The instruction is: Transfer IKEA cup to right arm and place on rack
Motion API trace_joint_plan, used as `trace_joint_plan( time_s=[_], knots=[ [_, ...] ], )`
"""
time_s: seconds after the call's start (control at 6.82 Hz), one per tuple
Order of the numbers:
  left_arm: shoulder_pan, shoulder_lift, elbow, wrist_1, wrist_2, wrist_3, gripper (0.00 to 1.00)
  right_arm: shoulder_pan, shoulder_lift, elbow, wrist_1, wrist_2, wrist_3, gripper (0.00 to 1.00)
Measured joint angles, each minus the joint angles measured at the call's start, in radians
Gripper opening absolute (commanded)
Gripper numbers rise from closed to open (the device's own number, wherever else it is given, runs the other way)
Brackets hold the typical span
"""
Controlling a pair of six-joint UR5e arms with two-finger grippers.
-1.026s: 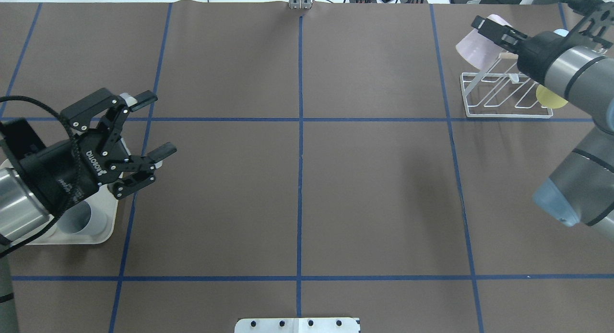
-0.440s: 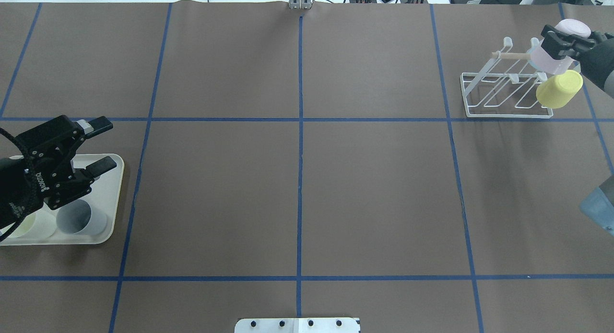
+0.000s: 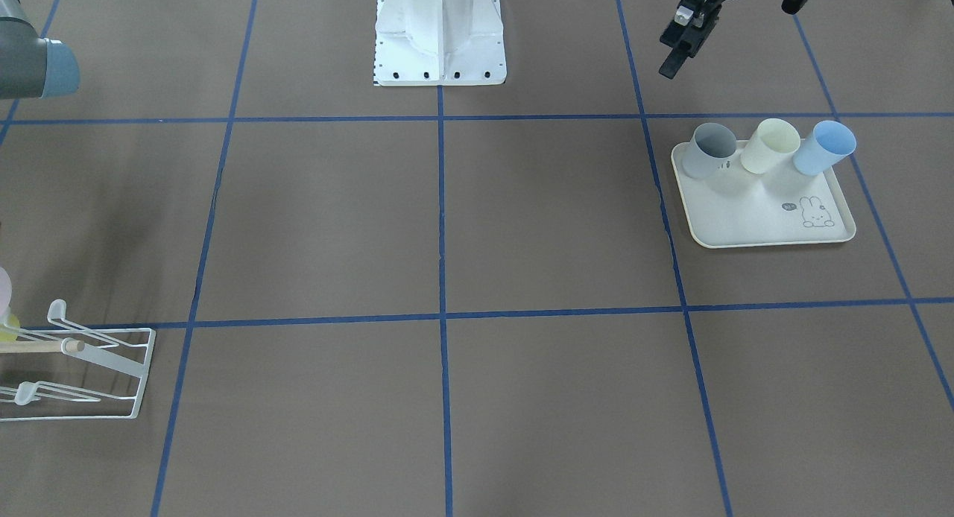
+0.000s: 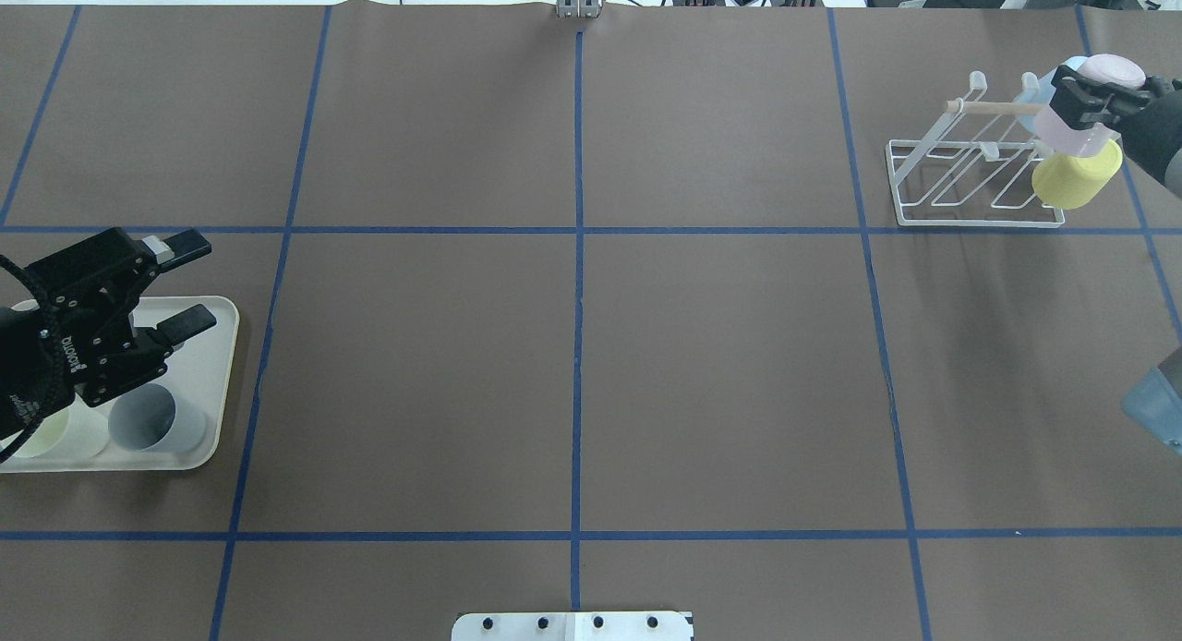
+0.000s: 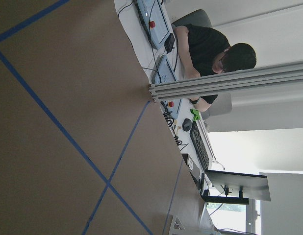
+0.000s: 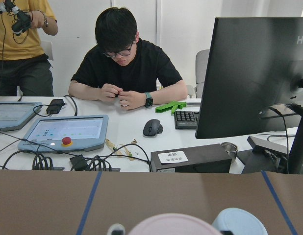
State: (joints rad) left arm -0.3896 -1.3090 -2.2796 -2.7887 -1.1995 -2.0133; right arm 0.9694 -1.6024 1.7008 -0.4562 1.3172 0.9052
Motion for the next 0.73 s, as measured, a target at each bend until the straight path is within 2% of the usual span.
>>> trace_joint_plan(
  time_s=[0.73],
  knots=[
    [0.000, 0.001, 0.001, 0.000, -0.014, 0.000, 1.00, -0.027, 0.001, -0.041, 0.005, 0.000, 0.000, 0.00]
  ],
)
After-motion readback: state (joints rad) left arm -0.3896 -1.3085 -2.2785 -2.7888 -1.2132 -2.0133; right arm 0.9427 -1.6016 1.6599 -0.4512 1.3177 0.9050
